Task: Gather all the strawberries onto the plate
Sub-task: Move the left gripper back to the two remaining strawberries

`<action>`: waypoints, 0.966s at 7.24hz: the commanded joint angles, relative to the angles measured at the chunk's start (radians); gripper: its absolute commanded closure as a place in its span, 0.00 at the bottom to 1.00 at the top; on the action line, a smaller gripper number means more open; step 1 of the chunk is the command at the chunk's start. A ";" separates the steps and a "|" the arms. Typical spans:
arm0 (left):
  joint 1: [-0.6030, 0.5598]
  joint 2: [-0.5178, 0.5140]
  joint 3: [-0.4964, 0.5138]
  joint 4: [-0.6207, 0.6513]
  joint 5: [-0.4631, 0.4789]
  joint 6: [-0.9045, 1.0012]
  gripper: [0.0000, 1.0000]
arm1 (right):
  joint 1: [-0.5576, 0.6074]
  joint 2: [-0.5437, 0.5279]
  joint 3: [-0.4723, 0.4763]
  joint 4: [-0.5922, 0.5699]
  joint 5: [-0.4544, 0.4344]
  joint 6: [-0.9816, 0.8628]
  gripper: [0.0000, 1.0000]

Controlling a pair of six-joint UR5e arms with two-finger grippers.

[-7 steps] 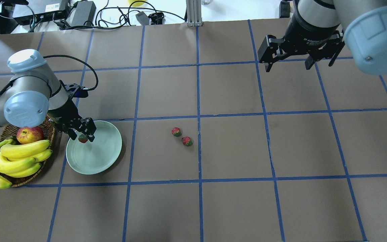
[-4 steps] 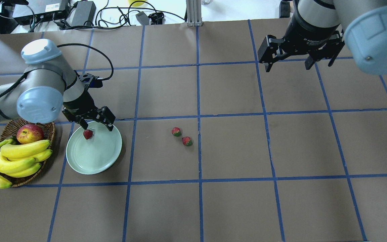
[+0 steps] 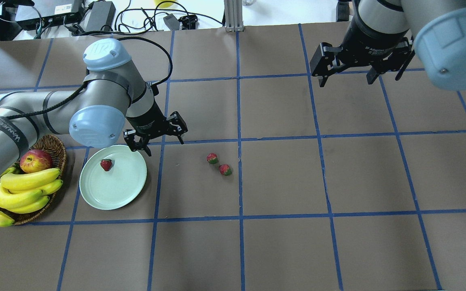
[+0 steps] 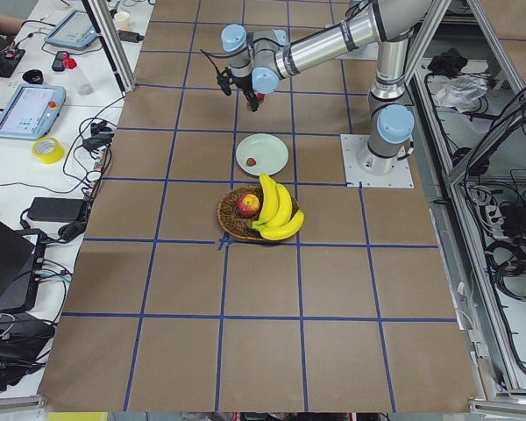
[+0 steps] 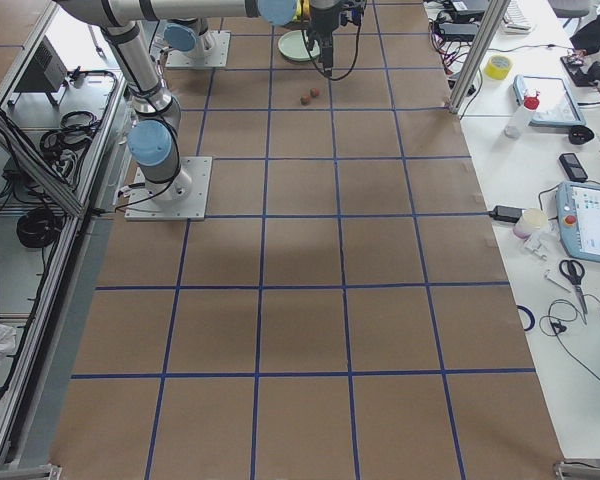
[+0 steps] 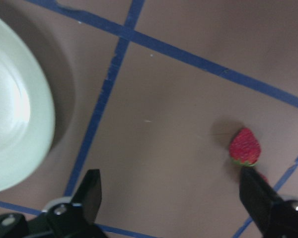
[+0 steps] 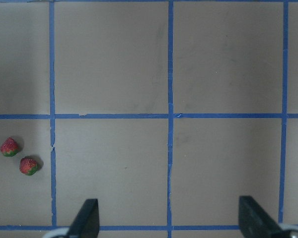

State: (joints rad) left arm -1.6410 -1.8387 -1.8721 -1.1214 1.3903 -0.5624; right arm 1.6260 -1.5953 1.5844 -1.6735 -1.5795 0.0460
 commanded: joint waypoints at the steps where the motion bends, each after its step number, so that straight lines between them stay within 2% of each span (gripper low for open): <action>1: -0.060 -0.065 -0.001 0.101 -0.025 -0.204 0.00 | 0.000 0.000 -0.001 0.000 0.000 0.000 0.00; 2: -0.080 -0.098 -0.001 0.121 -0.025 -0.277 0.00 | 0.000 0.000 -0.001 0.000 0.000 0.000 0.00; 5: -0.121 -0.166 -0.001 0.184 -0.022 -0.315 0.00 | 0.002 0.000 -0.001 0.000 0.000 0.000 0.00; 6: -0.132 -0.177 -0.001 0.186 -0.019 -0.314 0.11 | 0.002 0.000 -0.001 0.000 0.000 0.000 0.00; 7: -0.134 -0.181 -0.001 0.186 -0.017 -0.314 0.31 | 0.002 0.000 -0.001 0.000 0.000 0.000 0.00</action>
State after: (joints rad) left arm -1.7680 -2.0096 -1.8730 -0.9397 1.3705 -0.8743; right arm 1.6275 -1.5953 1.5831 -1.6736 -1.5800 0.0460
